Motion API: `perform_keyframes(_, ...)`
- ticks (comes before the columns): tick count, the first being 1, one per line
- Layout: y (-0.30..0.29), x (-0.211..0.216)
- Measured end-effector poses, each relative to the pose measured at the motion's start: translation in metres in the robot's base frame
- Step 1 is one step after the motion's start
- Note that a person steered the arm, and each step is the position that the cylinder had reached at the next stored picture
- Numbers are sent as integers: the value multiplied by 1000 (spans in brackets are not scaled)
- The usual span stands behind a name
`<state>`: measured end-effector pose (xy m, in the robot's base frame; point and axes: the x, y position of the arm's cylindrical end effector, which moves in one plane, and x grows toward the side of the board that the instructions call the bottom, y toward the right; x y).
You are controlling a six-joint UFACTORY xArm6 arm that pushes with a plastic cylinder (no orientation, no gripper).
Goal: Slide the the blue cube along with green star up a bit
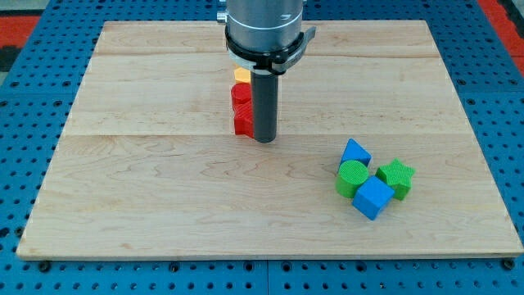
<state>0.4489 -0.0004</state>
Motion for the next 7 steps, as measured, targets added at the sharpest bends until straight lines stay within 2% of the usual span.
perform_keyframes(3,-8,62)
perform_keyframes(4,-2,98)
perform_keyframes(7,-12,128)
